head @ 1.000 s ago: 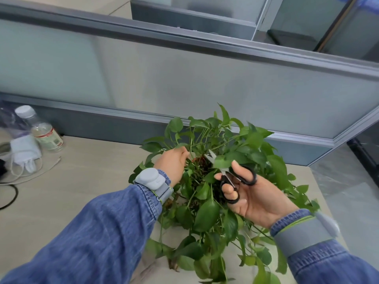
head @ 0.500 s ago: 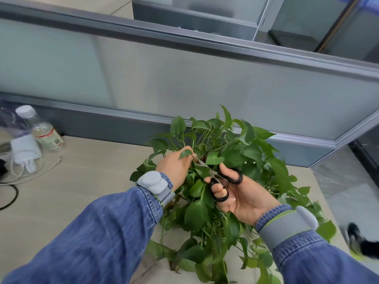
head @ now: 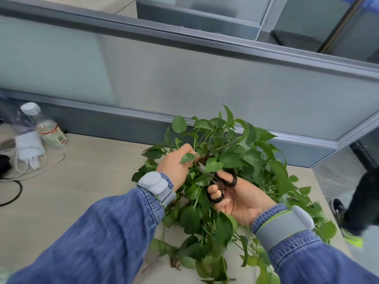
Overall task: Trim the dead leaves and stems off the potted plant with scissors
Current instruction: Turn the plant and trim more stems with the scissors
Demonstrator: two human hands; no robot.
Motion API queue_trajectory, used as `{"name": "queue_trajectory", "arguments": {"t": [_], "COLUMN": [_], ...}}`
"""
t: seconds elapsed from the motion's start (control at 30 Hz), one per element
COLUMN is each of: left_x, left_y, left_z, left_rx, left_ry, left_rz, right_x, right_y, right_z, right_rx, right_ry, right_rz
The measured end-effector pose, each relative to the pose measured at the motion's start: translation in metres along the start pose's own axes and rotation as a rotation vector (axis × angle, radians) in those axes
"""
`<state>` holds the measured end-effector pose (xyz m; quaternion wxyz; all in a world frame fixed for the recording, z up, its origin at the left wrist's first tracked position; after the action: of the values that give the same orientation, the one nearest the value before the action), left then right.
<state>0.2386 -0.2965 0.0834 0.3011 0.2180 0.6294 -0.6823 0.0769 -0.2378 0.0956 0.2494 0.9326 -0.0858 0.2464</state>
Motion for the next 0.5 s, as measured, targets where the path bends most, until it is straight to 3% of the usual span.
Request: {"name": "queue_trajectory", "arguments": {"t": [0.2, 0.5], "left_x": [-0.017, -0.138], "left_y": [-0.001, 0.015], "left_z": [-0.001, -0.053], "left_rx": [0.008, -0.003], "left_ry": [-0.122, -0.668], "left_rz": [-0.043, -0.612], "right_x": [0.0, -0.007], "right_y": [0.0, -0.002], "right_z": [-0.002, -0.051], "right_rx": [-0.082, -0.149], "right_ry": [-0.04, 0.078], "right_rz": [0.03, -0.237]}}
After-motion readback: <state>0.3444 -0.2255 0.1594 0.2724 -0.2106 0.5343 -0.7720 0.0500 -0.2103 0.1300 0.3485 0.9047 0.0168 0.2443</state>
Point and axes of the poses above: each hand's wrist, its own z-axis towards the middle knuckle, its own x-axis out of the palm, y = z × x, the point moved 5 cm from there along z, towards the middle knuckle, and after that the axes turned 5 degrees about -y, right-handed, at the moved point
